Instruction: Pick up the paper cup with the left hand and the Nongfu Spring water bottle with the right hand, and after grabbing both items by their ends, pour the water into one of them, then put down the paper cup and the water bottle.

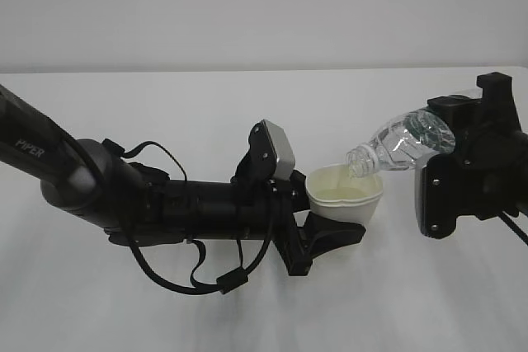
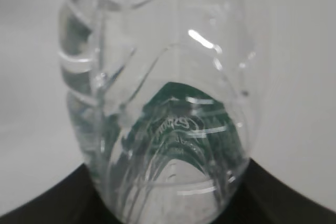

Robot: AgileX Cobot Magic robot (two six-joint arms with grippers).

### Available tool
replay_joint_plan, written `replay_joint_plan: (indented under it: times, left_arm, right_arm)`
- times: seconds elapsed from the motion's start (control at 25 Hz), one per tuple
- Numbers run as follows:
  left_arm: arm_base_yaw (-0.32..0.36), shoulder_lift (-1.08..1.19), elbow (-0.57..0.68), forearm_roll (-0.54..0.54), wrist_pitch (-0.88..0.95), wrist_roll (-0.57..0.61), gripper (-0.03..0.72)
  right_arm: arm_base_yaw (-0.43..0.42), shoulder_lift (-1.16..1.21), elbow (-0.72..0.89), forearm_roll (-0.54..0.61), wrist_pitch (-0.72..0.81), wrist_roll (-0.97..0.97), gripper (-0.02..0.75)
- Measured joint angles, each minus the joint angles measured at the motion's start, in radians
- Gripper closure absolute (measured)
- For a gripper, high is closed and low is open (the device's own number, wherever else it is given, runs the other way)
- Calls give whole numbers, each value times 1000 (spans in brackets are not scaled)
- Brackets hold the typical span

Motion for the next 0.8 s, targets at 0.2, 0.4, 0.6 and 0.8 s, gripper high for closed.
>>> replay_joint_plan:
  times: [0.2, 0.4, 0.6, 0.8]
  left_arm:
    - [0, 0, 0, 4, 0, 0, 254]
    - [0, 0, 0, 4, 0, 0, 254]
    - [0, 0, 0, 4, 0, 0, 254]
    - [0, 0, 0, 4, 0, 0, 255]
  right_arm:
    - [0, 0, 0, 0, 0, 0, 346]
    - [0, 0, 0, 0, 0, 0, 346]
    - [0, 0, 0, 0, 0, 0, 346]
    - [0, 0, 0, 0, 0, 0, 346]
